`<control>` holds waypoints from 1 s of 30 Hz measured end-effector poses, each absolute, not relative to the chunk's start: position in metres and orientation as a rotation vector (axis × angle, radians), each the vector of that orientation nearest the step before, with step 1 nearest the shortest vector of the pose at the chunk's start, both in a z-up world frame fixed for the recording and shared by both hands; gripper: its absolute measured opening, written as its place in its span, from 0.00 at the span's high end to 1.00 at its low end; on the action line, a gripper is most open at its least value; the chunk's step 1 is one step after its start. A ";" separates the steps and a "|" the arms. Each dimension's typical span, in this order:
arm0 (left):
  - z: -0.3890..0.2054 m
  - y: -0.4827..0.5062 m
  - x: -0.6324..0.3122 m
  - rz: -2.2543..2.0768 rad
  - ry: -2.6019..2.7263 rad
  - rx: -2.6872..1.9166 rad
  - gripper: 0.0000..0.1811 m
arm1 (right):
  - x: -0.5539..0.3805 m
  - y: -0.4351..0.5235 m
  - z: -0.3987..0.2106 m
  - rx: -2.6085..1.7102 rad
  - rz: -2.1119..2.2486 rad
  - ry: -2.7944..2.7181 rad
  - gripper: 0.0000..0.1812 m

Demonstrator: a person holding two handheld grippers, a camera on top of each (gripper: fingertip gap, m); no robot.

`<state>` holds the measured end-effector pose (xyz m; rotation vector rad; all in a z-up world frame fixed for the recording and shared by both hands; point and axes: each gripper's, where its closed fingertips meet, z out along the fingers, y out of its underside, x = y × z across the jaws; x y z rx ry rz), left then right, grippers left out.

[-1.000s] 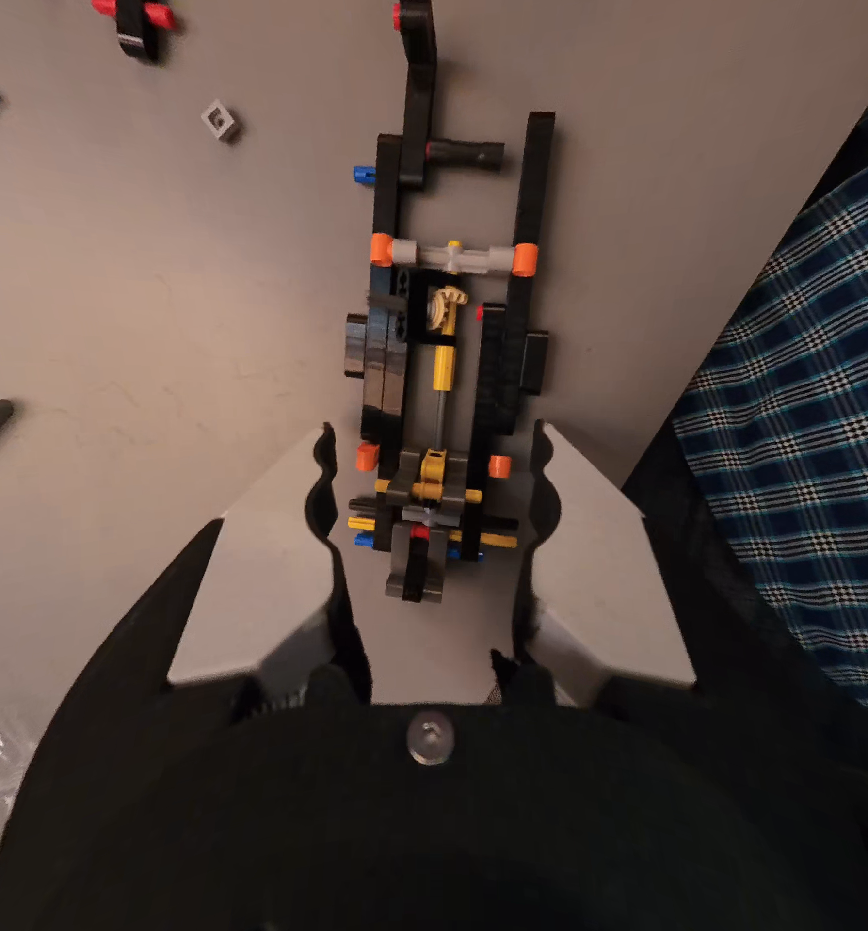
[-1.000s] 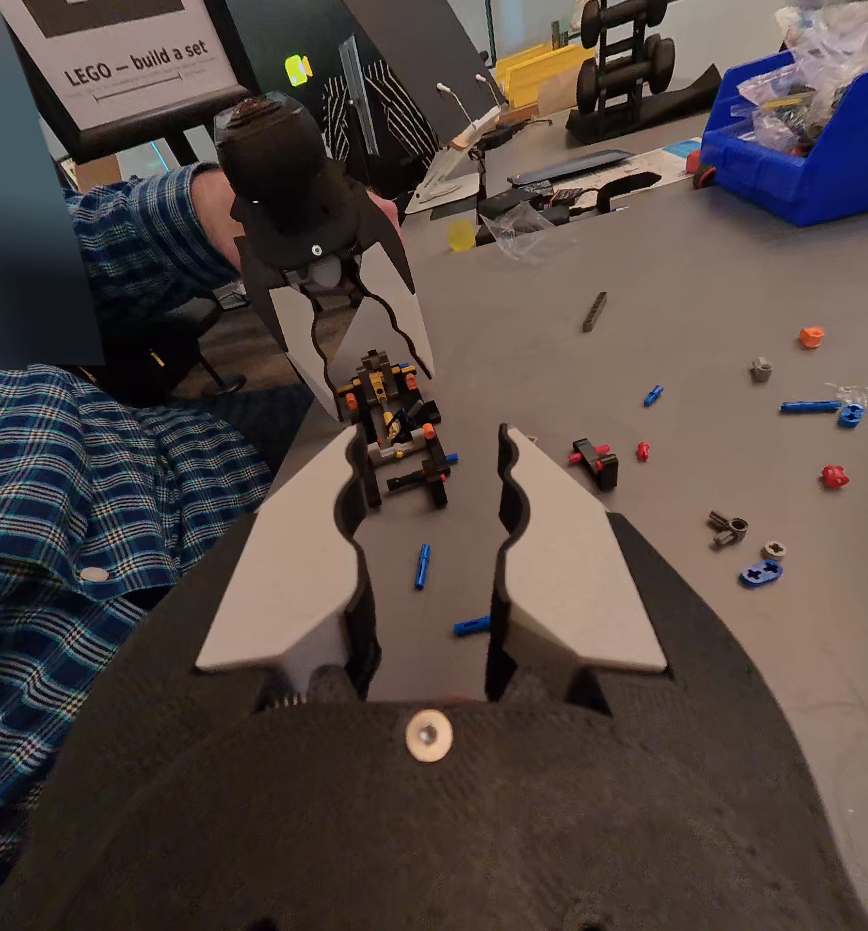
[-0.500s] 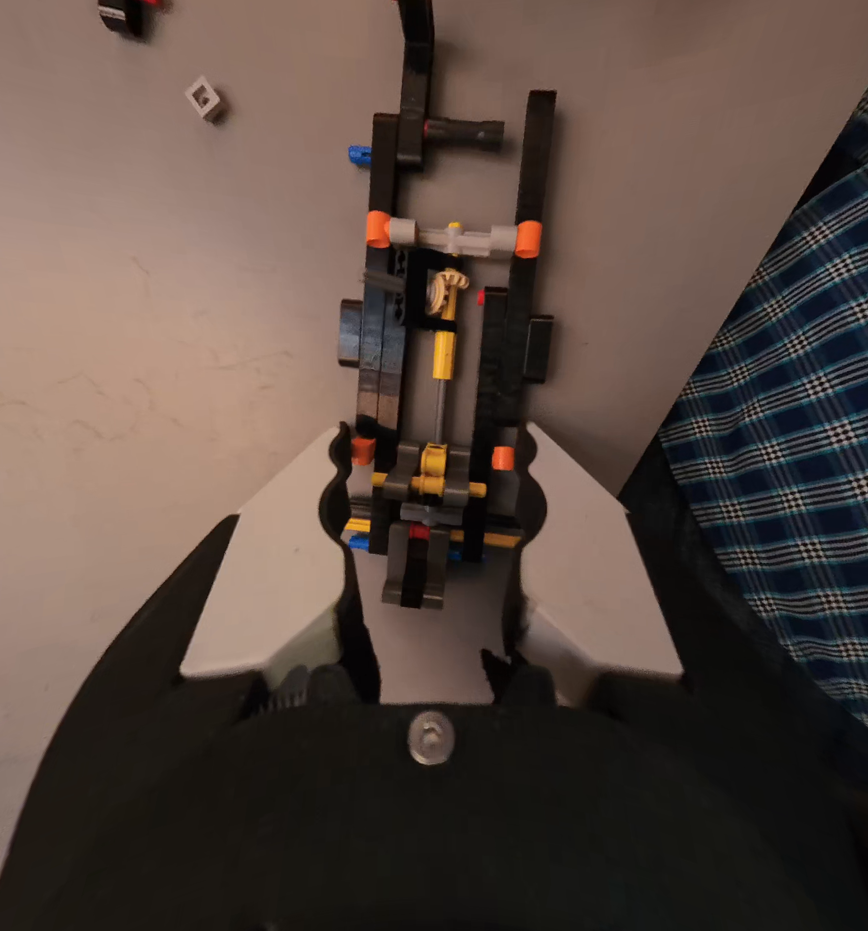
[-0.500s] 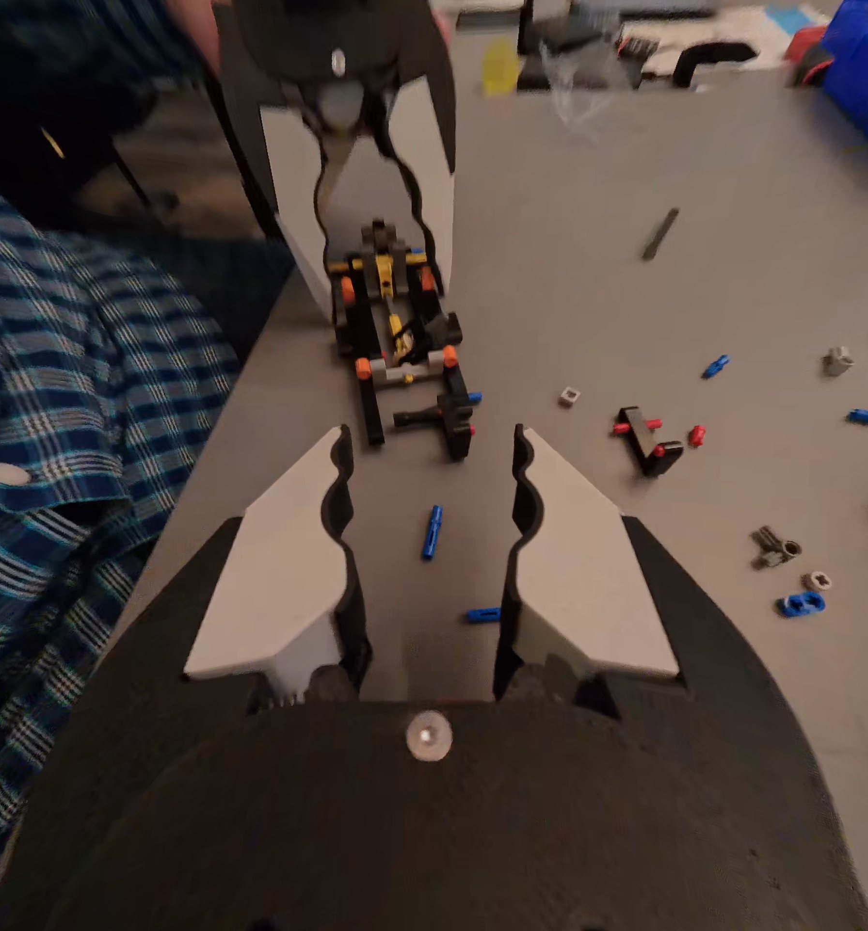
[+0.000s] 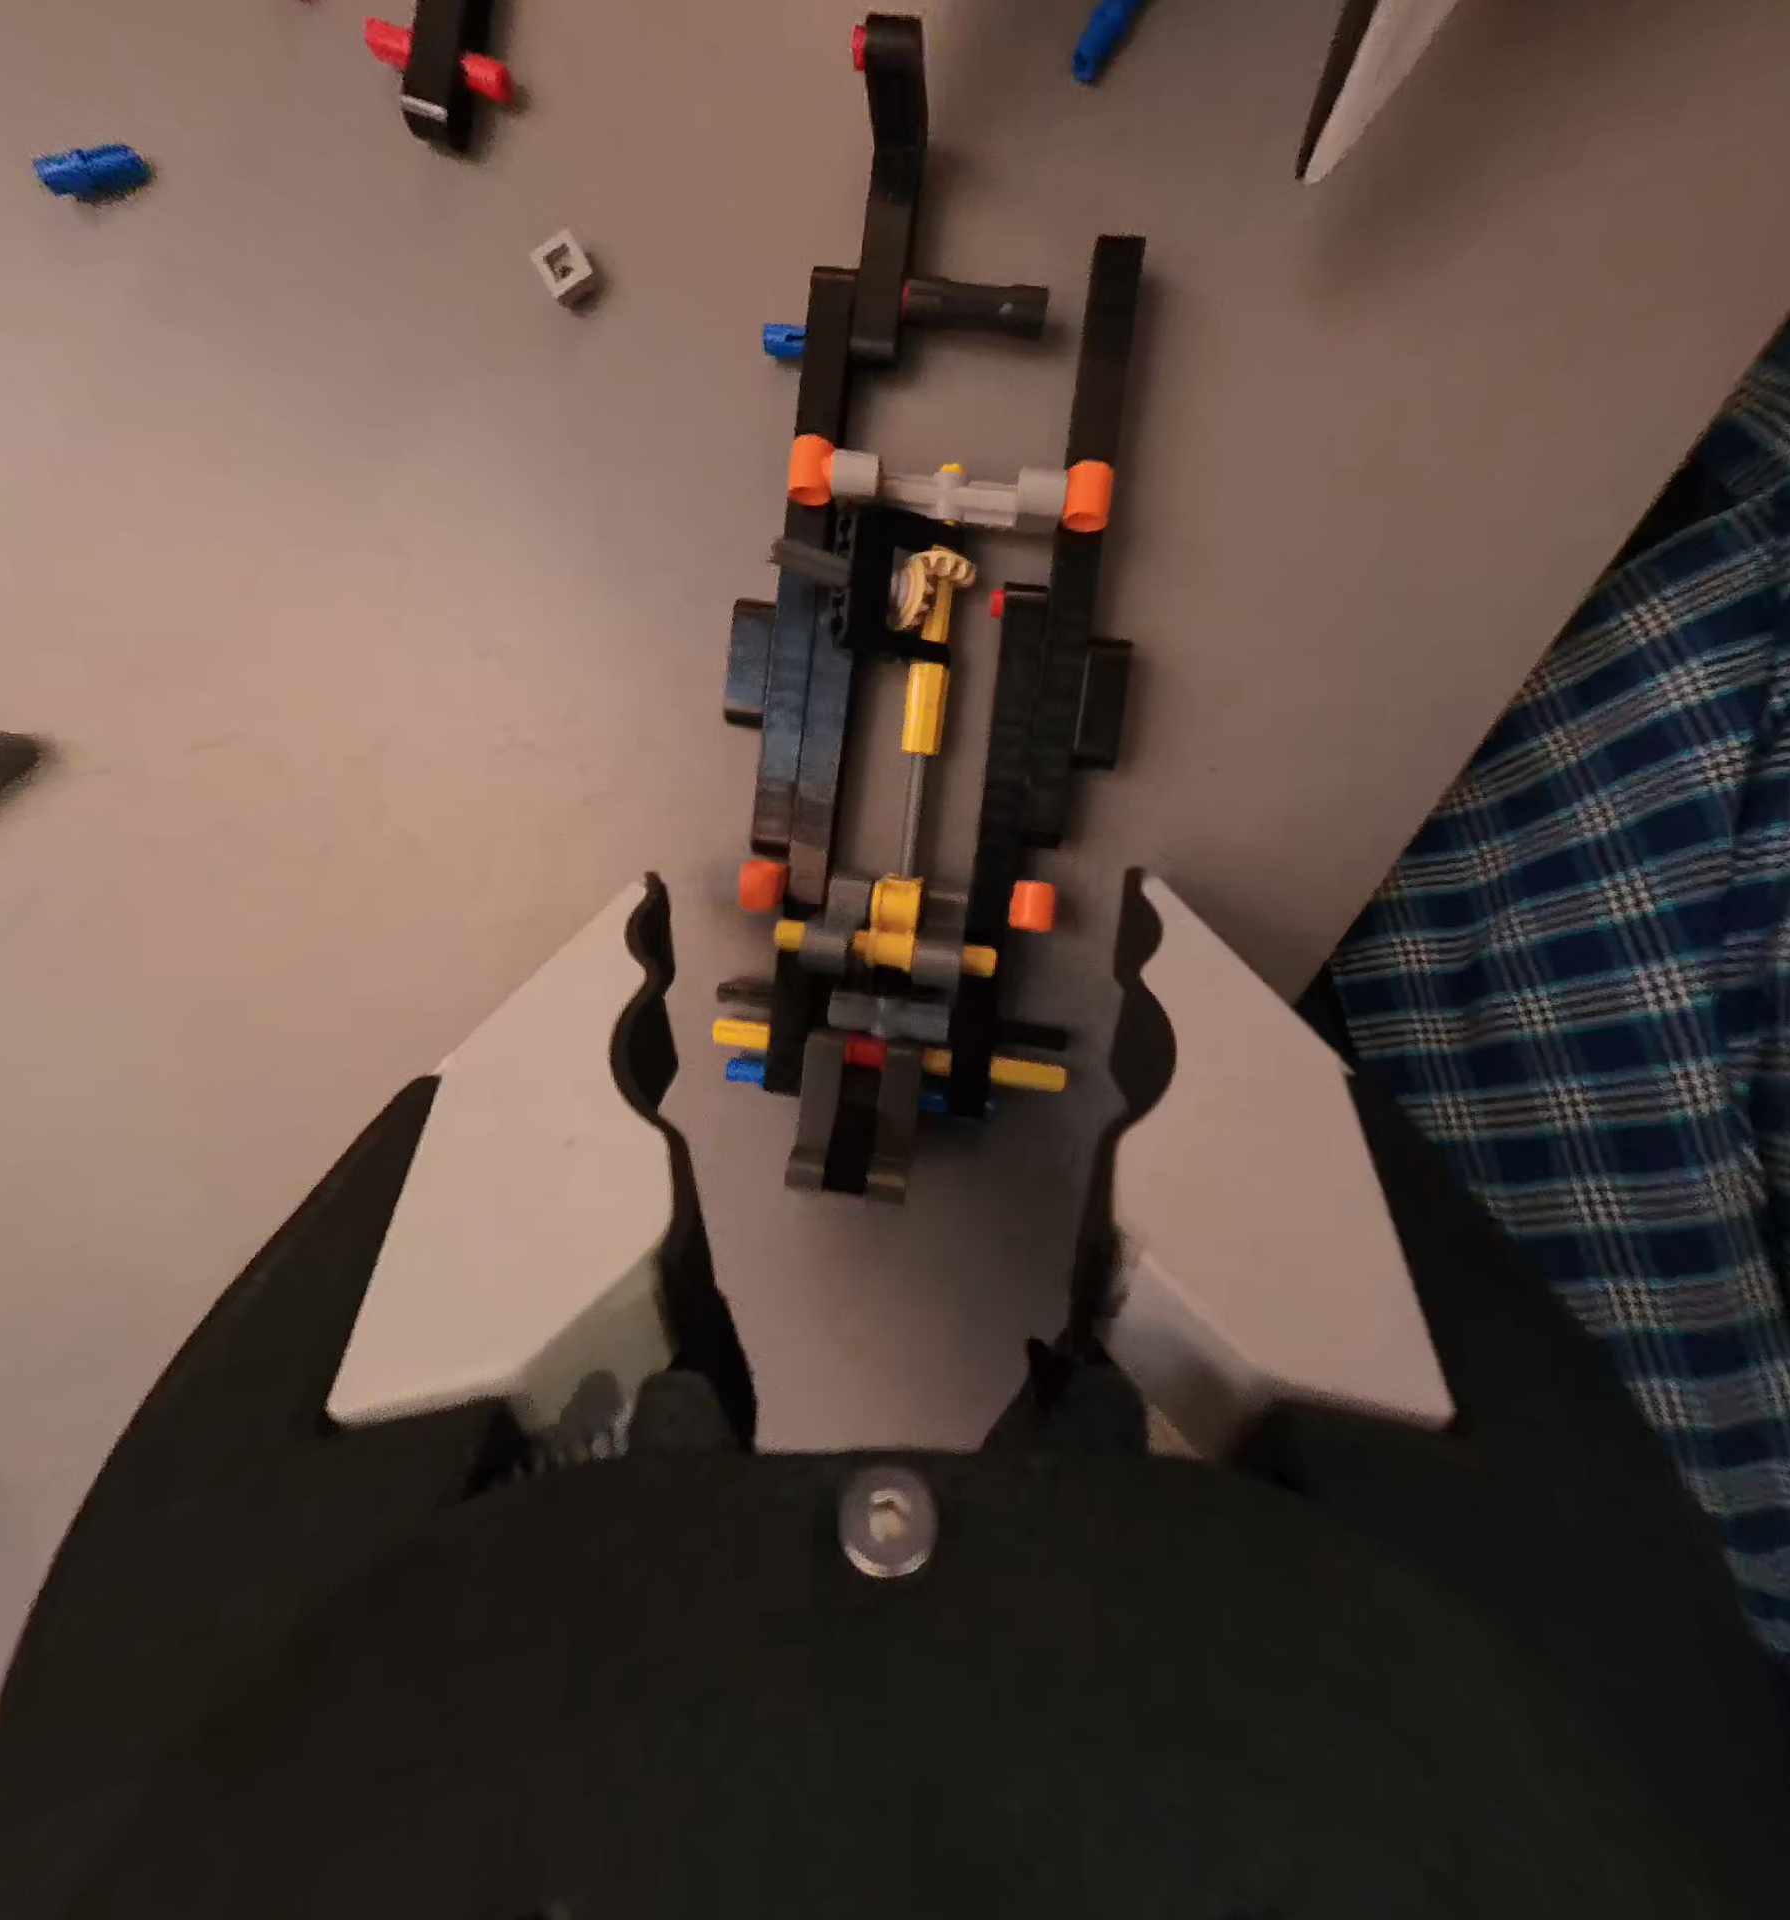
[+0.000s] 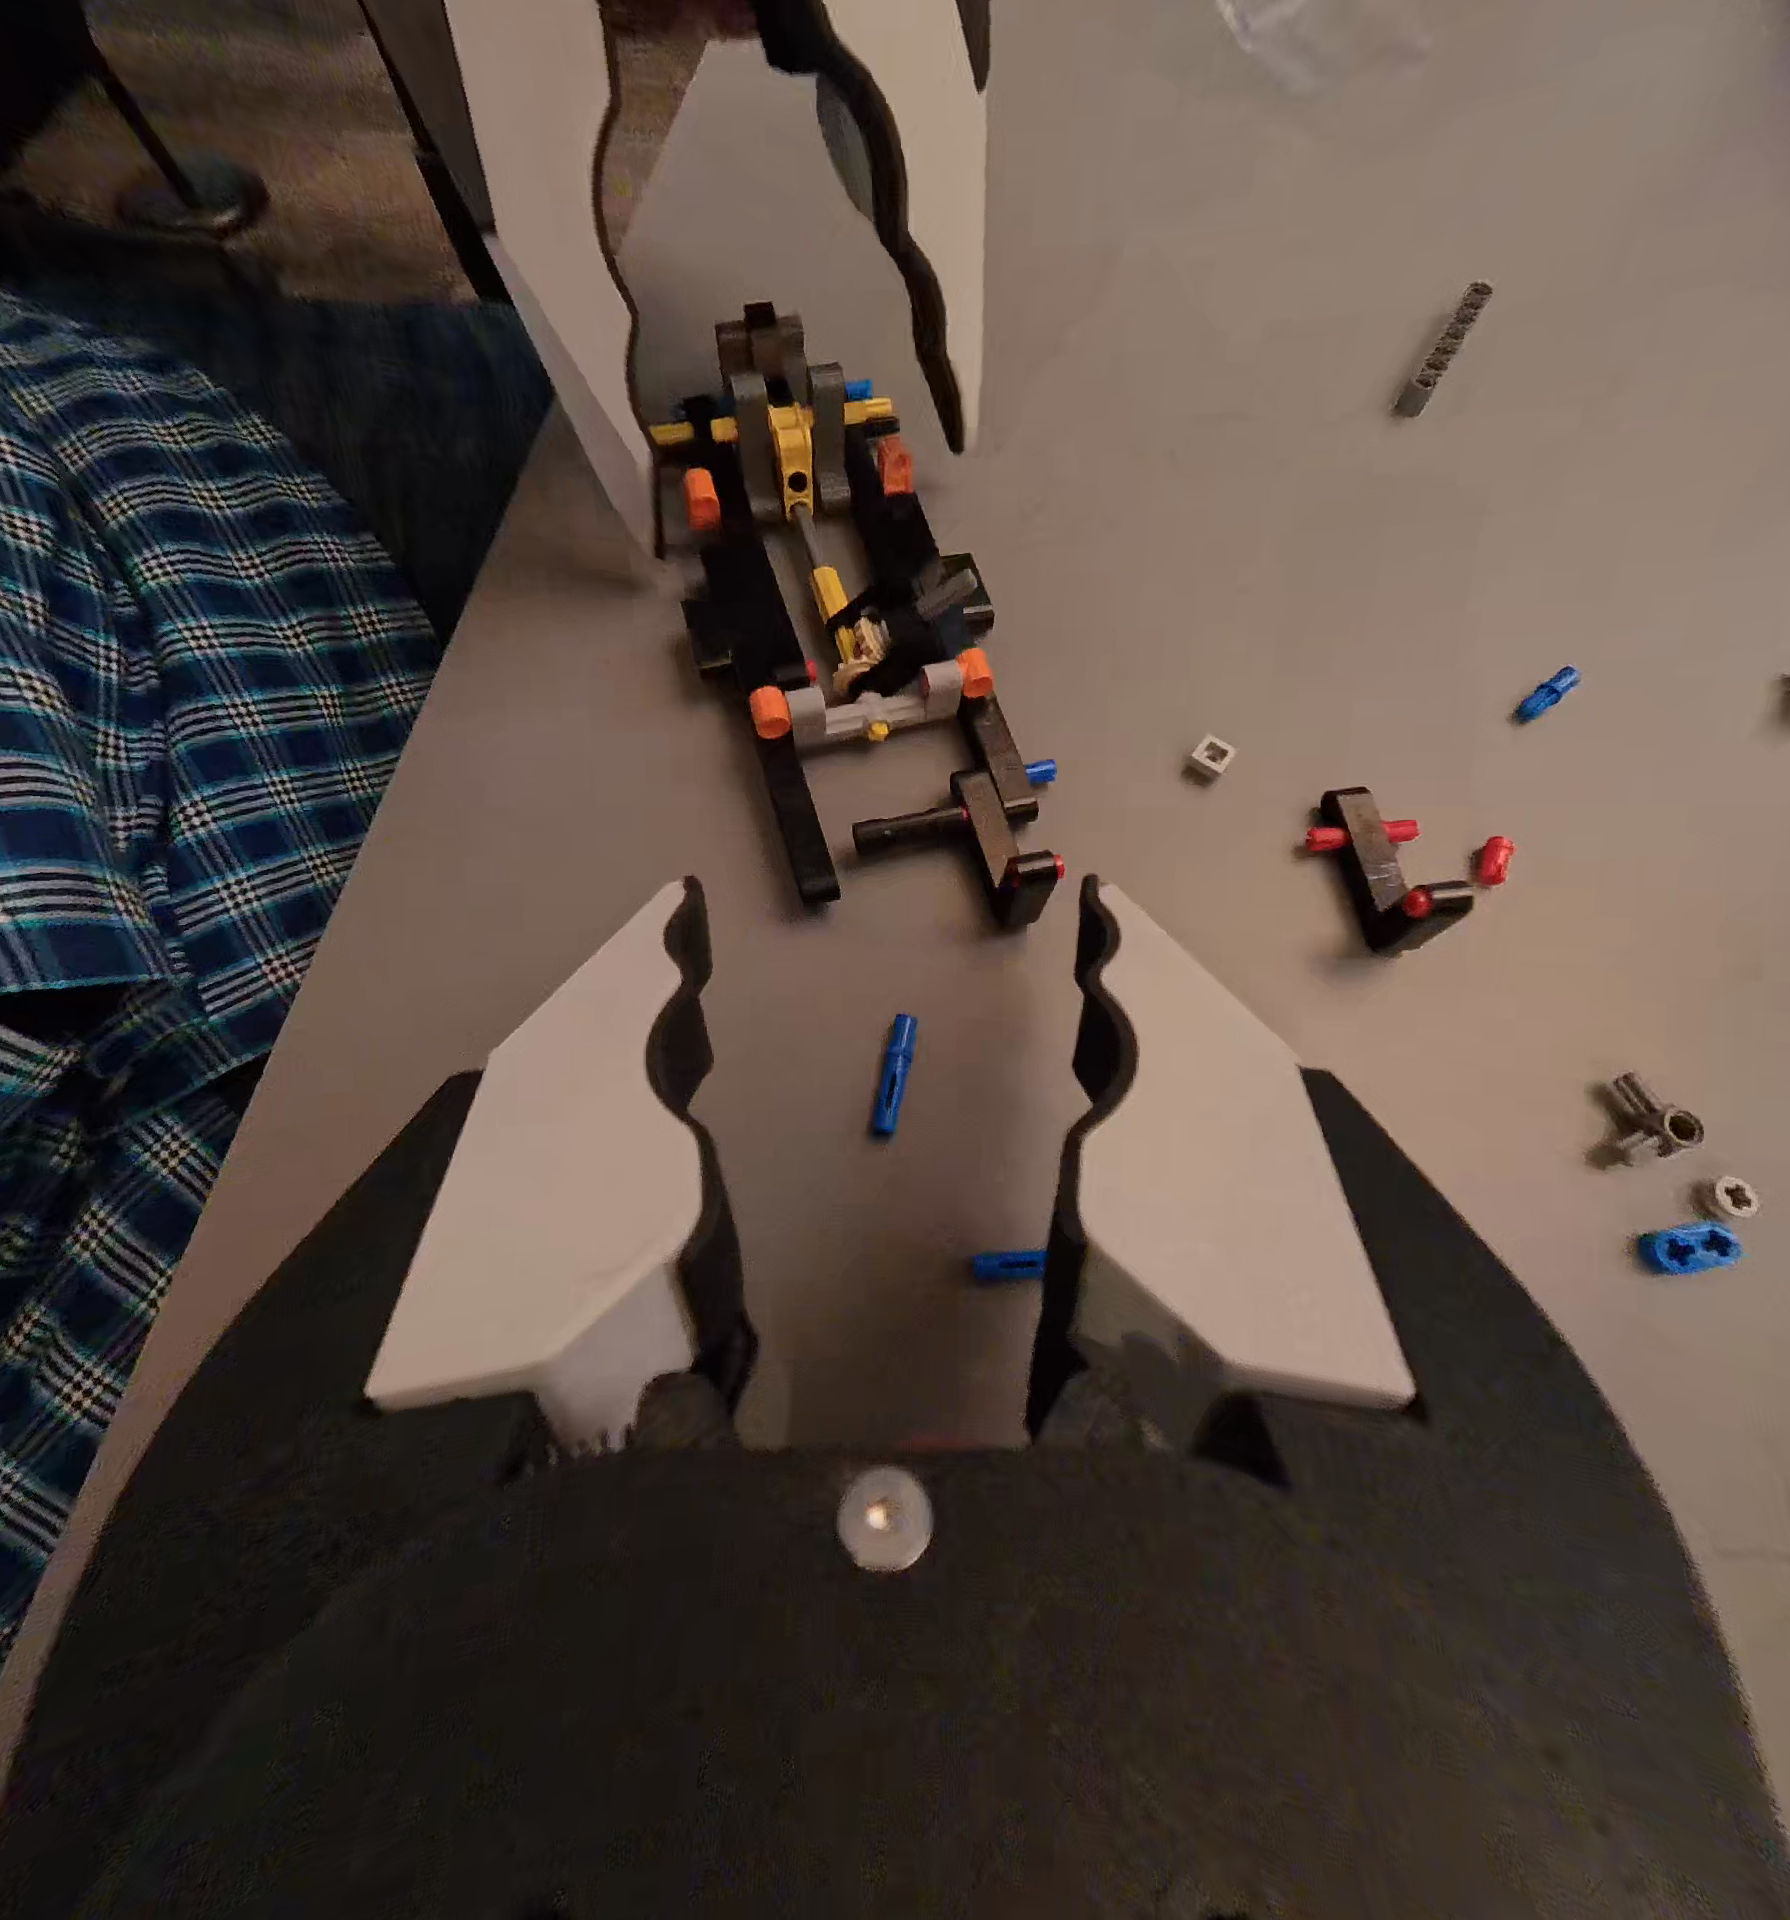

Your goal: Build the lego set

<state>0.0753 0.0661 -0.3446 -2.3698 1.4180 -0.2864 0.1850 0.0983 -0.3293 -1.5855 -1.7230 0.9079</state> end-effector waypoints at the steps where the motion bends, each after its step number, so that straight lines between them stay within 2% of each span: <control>1: -0.341 0.065 0.070 -0.296 1.401 -2.371 0.52 | 0.185 0.098 -0.328 -1.578 0.912 -1.715 0.62; 6: -0.343 0.051 0.029 -0.296 1.330 -2.441 0.53 | 0.185 0.087 -0.322 -1.542 0.874 -1.759 0.74; 10: -0.350 0.043 0.022 -0.300 1.359 -2.417 0.58 | 0.182 0.086 -0.331 -1.578 0.794 -1.816 0.82; 16: -0.357 0.046 0.030 -0.310 1.415 -2.363 0.61 | 0.175 0.084 -0.343 -1.624 0.771 -1.850 0.84; 22: -0.356 0.047 0.035 -0.341 1.448 -2.312 0.72 | 0.173 0.081 -0.350 -1.639 0.777 -1.854 0.92; 27: -0.356 0.043 0.035 -0.336 1.455 -2.309 0.74 | 0.171 0.080 -0.328 -1.601 0.805 -1.808 0.88; 30: -0.354 0.043 0.028 -0.356 1.424 -2.319 0.65 | 0.160 0.081 -0.309 -1.585 0.800 -1.783 0.75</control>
